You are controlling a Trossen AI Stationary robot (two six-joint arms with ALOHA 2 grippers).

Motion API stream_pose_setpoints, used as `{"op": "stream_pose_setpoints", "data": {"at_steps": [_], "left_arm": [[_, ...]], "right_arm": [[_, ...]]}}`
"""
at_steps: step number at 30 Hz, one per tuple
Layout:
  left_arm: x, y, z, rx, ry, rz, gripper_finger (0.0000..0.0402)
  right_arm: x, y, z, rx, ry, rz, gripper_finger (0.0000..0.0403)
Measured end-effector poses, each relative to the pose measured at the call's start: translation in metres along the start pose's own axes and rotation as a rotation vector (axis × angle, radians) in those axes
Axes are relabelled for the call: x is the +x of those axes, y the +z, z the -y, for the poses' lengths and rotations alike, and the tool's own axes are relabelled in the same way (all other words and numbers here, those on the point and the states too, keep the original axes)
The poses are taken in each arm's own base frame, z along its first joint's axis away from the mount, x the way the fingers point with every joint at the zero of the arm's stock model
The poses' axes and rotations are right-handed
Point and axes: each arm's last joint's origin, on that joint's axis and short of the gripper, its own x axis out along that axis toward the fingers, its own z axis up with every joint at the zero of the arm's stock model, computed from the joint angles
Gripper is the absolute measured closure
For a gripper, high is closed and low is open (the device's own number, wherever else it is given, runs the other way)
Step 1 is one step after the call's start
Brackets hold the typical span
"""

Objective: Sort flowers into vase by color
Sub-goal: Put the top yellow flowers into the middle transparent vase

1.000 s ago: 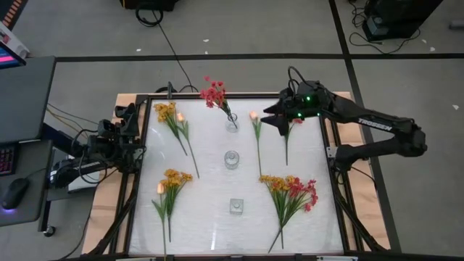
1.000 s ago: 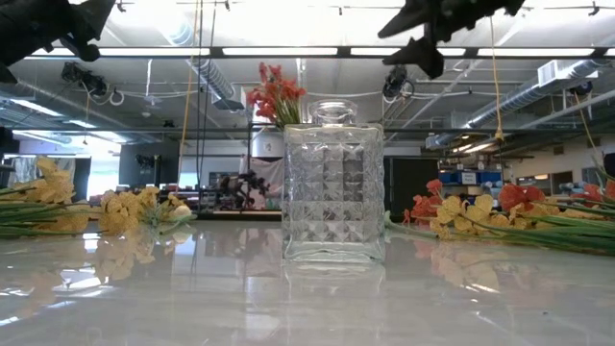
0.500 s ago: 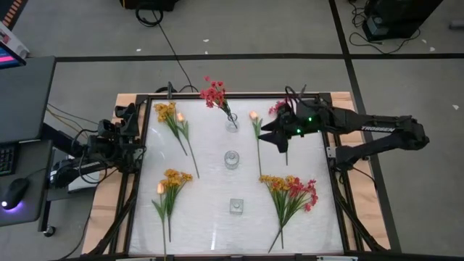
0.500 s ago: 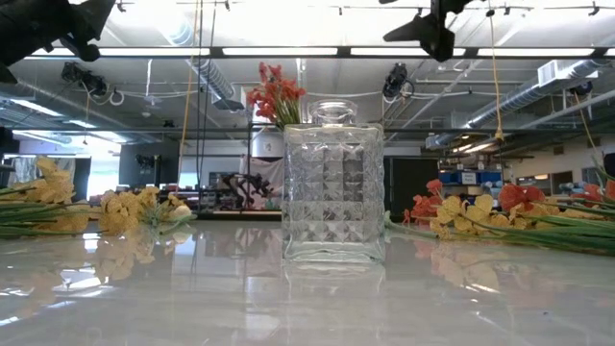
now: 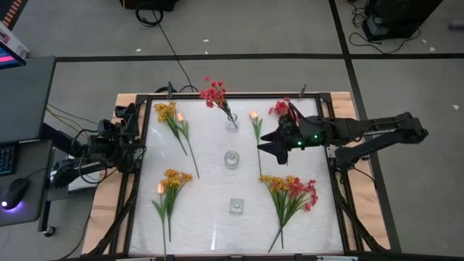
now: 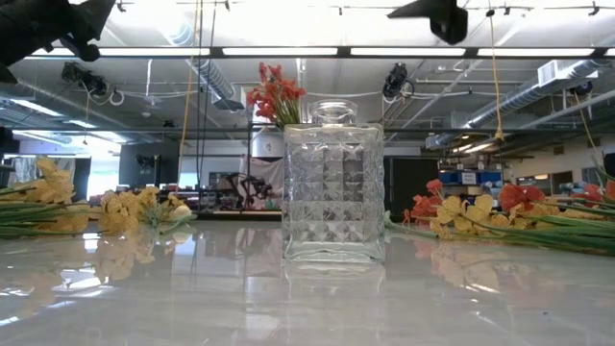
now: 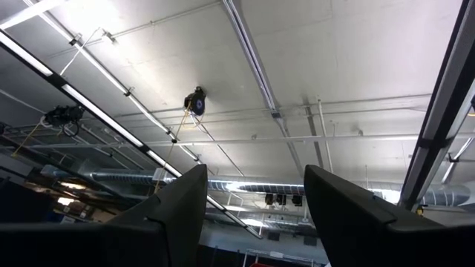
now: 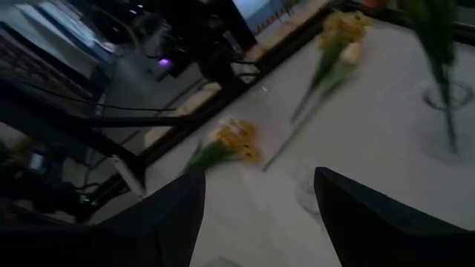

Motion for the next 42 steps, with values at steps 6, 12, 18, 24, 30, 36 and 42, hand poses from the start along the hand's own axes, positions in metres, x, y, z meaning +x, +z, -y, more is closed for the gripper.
{"op": "stream_pose_setpoints", "data": {"at_steps": [6,12,18,24,30,36,42], "left_arm": [[0.0,0.001,0.0,-0.002,0.0,0.006,0.017],[0.0,0.002,0.0,-0.123,-0.002,0.02,0.017],[0.0,0.001,0.0,-0.495,-0.008,0.013,0.017],[0.0,-0.002,0.0,-0.939,0.005,-0.018,0.017],[0.0,-0.002,0.001,-1.104,-0.029,-0.044,0.017],[0.0,-0.002,0.001,-1.149,-0.033,-0.045,0.017],[0.0,-0.002,0.002,-1.152,-0.035,-0.052,0.017]], "right_arm": [[-0.003,-0.002,-0.016,-0.016,0.054,0.077,0.0142],[-0.004,-0.003,-0.021,0.026,0.077,0.1,0.0142],[-0.004,-0.002,-0.021,0.05,0.082,0.101,0.0142],[-0.004,-0.003,-0.022,0.049,0.095,0.089,0.0142],[-0.004,-0.003,-0.021,0.049,0.095,0.089,0.0142],[-0.004,-0.001,-0.023,0.053,0.107,0.102,0.0142],[-0.005,0.001,-0.024,0.058,0.125,0.121,0.0142]]}}
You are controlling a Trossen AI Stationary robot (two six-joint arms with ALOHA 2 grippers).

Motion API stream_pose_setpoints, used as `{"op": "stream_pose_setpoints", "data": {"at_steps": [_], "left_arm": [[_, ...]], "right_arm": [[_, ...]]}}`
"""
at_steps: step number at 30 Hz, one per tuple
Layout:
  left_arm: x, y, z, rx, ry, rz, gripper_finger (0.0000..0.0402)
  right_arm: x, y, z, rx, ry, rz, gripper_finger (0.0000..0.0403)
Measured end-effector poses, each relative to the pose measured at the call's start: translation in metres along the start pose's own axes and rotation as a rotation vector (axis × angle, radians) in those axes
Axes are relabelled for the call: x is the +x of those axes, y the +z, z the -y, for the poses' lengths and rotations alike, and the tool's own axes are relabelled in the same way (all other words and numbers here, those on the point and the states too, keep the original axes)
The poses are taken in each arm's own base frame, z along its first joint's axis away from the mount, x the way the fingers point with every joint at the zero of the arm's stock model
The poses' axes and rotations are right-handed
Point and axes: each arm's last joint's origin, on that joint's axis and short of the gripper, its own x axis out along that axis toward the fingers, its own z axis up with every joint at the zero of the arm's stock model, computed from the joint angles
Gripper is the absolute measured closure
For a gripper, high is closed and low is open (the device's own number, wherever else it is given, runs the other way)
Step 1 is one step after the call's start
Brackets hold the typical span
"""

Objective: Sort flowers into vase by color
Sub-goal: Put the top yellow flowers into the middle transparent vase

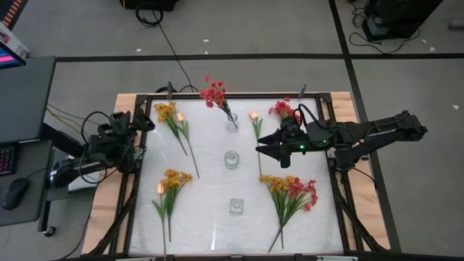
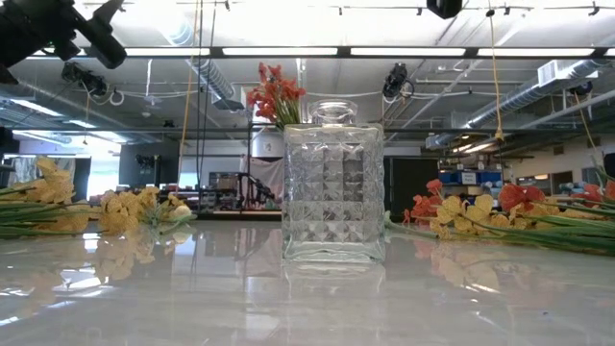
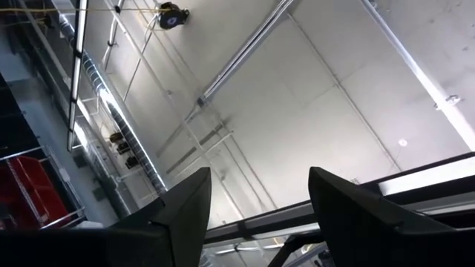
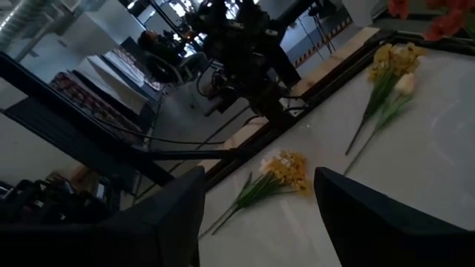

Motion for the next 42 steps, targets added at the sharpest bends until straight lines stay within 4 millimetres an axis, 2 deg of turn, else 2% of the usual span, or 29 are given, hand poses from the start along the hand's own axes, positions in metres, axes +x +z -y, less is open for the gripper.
{"op": "stream_pose_setpoints", "data": {"at_steps": [9,13,16,19,24,33,37,42], "left_arm": [[0.0,0.0,-0.001,0.013,0.012,-0.005,0.017],[0.0,-0.003,-0.009,0.037,0.087,-0.035,0.017],[-0.002,-0.008,-0.02,0.025,0.197,-0.11,0.017],[-0.001,-0.014,-0.028,0.029,0.388,-0.264,0.017],[0.003,-0.013,-0.022,0.123,0.683,-0.397,0.017],[0.032,-0.009,-0.001,0.309,0.973,-0.506,0.017],[0.047,-0.013,-0.005,0.357,1.096,-0.562,0.017],[0.059,-0.021,-0.02,0.384,1.263,-0.64,0.017]], "right_arm": [[0.0,0.0,0.0,-0.001,-0.001,-0.001,0.0142],[0.0,0.0,0.0,-0.001,-0.002,0.001,0.0142],[0.0,0.0,0.0,-0.001,-0.002,0.0,0.0142],[0.0,0.0,0.0,-0.001,-0.002,0.001,0.0142],[0.0,0.0,0.0,-0.001,-0.003,0.002,0.0142],[0.0,0.001,0.001,-0.002,-0.023,0.02,0.0142],[0.0,0.001,0.001,-0.021,-0.031,0.027,0.0142],[0.0,0.001,0.001,-0.029,-0.031,0.027,0.0142]]}}
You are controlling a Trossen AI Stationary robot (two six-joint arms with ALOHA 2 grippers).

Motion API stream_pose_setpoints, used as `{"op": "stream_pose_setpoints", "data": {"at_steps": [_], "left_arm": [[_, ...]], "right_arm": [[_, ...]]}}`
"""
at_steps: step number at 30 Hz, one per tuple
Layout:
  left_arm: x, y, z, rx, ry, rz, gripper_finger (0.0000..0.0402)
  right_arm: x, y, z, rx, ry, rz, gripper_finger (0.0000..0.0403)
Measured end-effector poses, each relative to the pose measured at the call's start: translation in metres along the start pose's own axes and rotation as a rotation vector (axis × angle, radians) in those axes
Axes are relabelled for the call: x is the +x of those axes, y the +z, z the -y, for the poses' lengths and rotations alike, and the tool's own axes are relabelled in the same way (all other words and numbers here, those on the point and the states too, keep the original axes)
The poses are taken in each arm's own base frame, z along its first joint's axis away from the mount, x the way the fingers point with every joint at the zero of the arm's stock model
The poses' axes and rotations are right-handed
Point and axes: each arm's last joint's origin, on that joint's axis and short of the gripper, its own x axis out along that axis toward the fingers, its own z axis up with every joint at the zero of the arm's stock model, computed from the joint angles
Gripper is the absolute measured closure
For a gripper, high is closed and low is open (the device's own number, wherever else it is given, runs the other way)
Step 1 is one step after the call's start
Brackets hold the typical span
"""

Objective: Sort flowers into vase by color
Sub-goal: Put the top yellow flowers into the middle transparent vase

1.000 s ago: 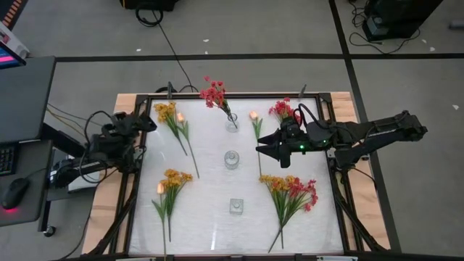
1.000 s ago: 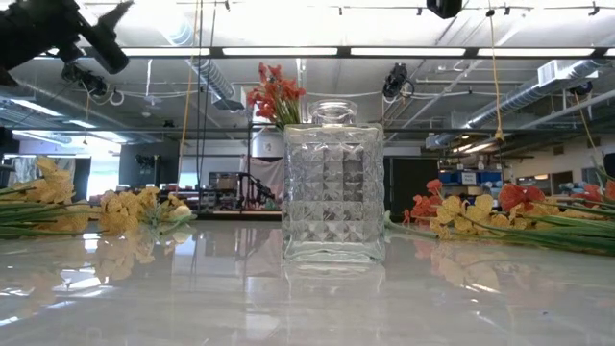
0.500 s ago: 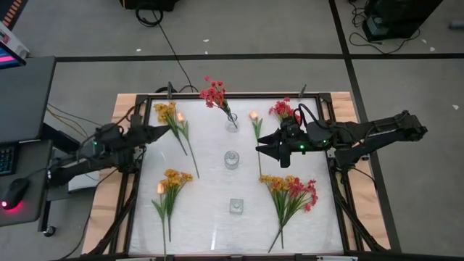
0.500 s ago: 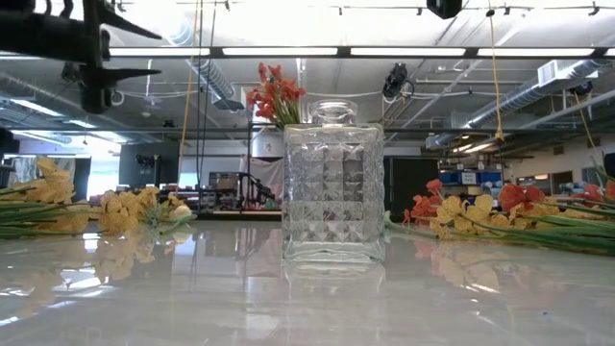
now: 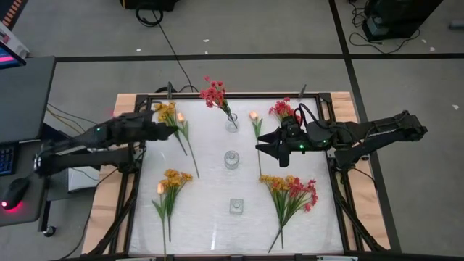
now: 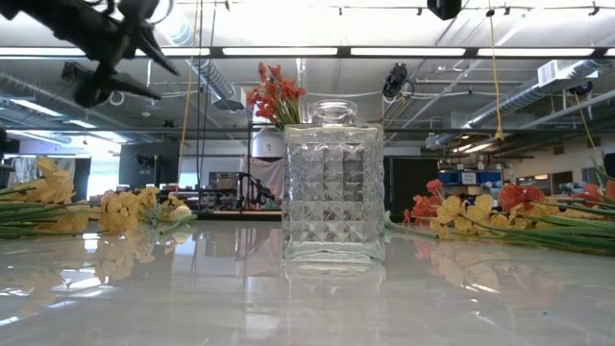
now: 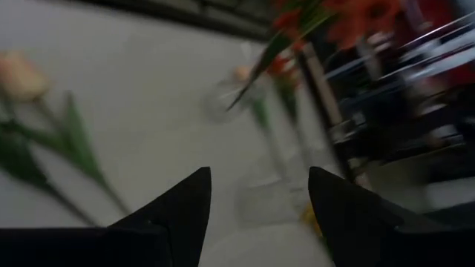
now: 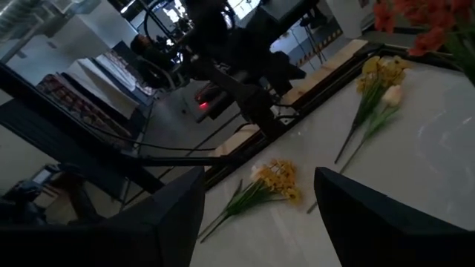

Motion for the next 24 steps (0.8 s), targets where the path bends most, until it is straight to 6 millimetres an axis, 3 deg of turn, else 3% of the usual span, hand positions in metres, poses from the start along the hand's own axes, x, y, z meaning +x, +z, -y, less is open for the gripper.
{"op": "stream_pose_setpoints", "data": {"at_steps": [9,15,24], "left_arm": [[0.031,-0.002,0.004,-0.023,0.229,-0.073,0.017],[0.044,-0.001,-0.008,-0.113,0.39,-0.086,0.017],[0.054,0.018,-0.028,-0.214,0.548,-0.015,0.017]], "right_arm": [[0.0,0.0,0.0,-0.007,0.0,-0.001,0.0142],[0.0,0.0,0.0,-0.016,0.004,-0.005,0.0142],[0.0,0.0,0.0,-0.059,0.009,-0.008,0.0142]]}}
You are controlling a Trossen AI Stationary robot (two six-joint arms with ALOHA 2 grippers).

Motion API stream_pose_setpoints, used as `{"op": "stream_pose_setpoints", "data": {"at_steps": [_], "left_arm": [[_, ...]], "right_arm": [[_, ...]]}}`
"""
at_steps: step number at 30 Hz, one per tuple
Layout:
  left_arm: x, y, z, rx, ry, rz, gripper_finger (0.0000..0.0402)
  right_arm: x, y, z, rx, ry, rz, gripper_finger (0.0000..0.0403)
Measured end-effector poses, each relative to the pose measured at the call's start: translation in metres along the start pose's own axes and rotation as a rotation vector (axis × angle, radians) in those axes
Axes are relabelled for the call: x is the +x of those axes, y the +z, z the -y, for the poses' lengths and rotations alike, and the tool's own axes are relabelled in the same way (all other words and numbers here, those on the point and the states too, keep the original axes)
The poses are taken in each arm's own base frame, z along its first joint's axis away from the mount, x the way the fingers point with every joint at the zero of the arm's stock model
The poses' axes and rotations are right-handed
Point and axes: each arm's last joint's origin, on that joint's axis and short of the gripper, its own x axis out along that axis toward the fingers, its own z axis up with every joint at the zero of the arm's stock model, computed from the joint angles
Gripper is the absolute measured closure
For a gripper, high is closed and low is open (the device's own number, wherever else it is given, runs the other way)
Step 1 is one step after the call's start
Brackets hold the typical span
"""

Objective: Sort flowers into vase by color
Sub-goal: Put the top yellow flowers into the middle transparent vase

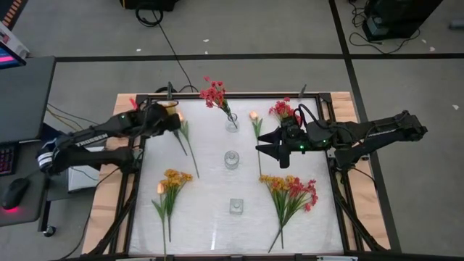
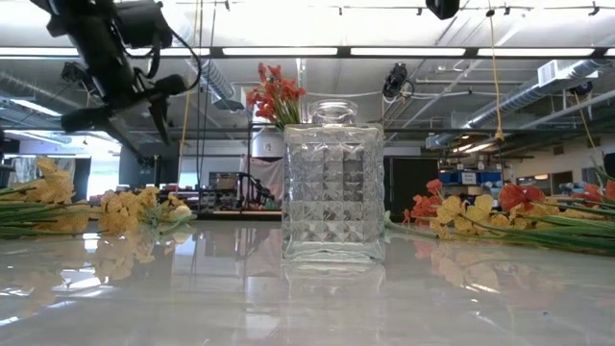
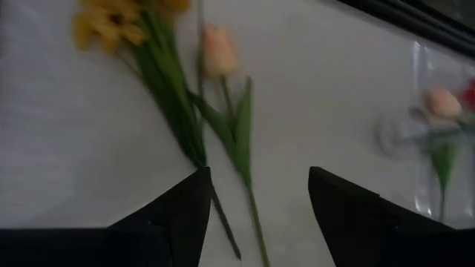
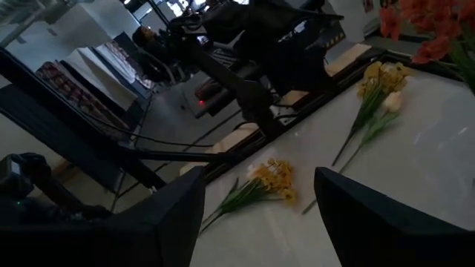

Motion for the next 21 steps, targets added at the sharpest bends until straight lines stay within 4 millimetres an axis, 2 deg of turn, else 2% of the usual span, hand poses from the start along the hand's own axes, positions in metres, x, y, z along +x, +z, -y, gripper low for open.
{"op": "stream_pose_setpoints", "data": {"at_steps": [10,21], "left_arm": [[0.018,0.018,-0.007,-0.069,0.122,0.029,0.017],[0.053,0.021,-0.005,-0.078,0.239,-0.057,0.017]], "right_arm": [[0.0,0.0,0.0,-0.001,0.0,0.0,0.0142],[0.002,0.006,0.007,-0.029,-0.029,0.021,0.0142]]}}
